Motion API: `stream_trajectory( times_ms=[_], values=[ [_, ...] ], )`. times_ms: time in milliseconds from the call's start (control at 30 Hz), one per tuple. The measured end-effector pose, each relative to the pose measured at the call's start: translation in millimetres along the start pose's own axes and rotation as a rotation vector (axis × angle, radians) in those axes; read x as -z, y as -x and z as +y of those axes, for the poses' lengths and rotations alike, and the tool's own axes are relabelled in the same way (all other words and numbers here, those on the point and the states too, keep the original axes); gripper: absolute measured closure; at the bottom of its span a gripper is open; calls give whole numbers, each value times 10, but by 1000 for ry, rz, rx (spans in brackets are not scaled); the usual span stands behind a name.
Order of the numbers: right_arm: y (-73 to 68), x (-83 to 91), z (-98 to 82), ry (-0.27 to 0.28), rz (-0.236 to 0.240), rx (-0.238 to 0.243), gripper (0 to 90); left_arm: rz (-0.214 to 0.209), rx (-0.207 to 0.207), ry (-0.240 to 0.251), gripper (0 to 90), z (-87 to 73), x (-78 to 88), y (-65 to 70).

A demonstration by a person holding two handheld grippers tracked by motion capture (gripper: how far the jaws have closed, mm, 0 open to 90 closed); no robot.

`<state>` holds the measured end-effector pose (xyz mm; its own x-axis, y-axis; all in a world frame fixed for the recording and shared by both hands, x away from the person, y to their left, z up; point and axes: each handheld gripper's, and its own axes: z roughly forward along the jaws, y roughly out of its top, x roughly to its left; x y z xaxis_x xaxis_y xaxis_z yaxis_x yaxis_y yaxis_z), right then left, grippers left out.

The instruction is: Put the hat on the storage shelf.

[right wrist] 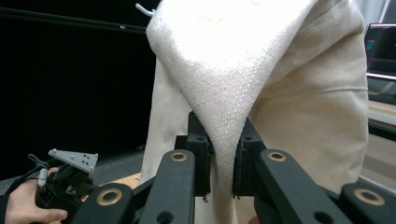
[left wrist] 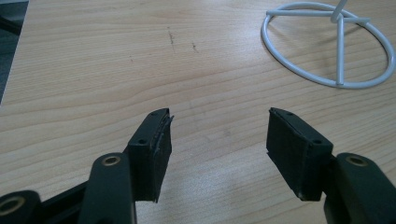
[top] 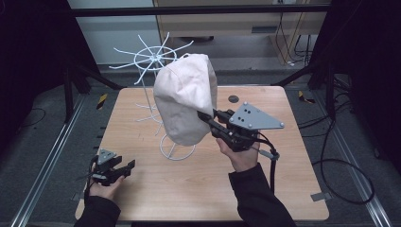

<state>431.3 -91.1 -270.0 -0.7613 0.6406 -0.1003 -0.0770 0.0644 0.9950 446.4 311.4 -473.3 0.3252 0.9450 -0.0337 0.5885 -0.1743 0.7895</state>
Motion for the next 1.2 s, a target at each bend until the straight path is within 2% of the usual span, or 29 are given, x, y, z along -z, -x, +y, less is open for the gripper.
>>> stream_trajectory(
  times_ms=[300, 433, 700, 800, 967, 1067, 1200],
  values=[
    [35, -4, -72, -37, -22, -16, 716, -2, -3, -3, 398, -3, -7, -1],
    [66, 32, -103, -34, -28, -33, 675, -2, -3, -4, 396, -3, -6, -2],
    [112, 301, -195, -24, -86, -64, 386, -4, -3, -4, 389, -4, -9, 3],
    [142, 420, -297, -50, -109, -73, 308, -6, 0, -6, 387, -5, -13, 6],
    [239, 601, -554, -102, -144, -99, 262, -8, 1, -8, 385, -9, -20, 16],
    [318, 680, -758, -159, -176, -116, 239, -9, -2, -7, 383, -9, -20, 17],
    [441, 764, -1033, -224, -221, -166, 205, -8, -5, -10, 381, -12, -28, 15]
  ],
)
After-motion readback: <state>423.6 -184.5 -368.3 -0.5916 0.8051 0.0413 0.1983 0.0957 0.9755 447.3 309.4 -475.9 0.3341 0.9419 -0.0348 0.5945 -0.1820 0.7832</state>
